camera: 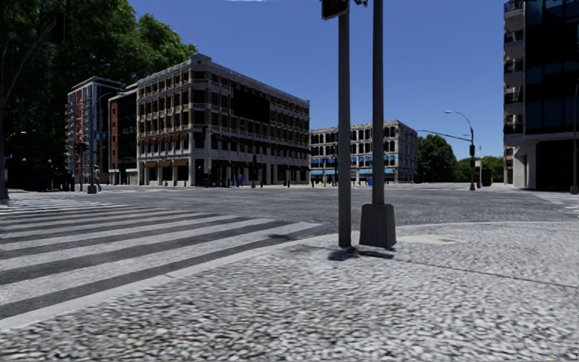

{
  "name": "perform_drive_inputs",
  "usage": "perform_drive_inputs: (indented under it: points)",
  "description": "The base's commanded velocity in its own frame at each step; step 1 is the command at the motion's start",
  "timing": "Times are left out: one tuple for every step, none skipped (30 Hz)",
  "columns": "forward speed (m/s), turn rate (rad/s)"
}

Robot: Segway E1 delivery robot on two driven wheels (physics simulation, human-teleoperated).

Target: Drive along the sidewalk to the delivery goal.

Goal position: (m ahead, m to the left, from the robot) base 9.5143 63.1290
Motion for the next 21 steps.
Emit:
perform_drive_inputs:
  points:
    - [1.57, 0.62]
    - [1.57, 0.62]
    - [1.57, 0.62]
    - [1.57, 0.62]
    - [1.57, 0.62]
    - [1.57, 0.62]
    - [1.58, 0.62]
    - [1.58, 0.62]
    - [1.58, 0.62]
    - [1.58, 0.62]
    - [1.58, 0.62]
    - [1.58, 0.62]
    - [1.58, 0.62]
    - [1.58, 0.62]
    - [1.58, 0.62]
    - [1.58, 0.62]
    - [1.59, 0.62]
    - [1.60, 0.62]
    - [1.61, 0.62]
    - [1.61, 0.62]
    - [1.63, 0.62]
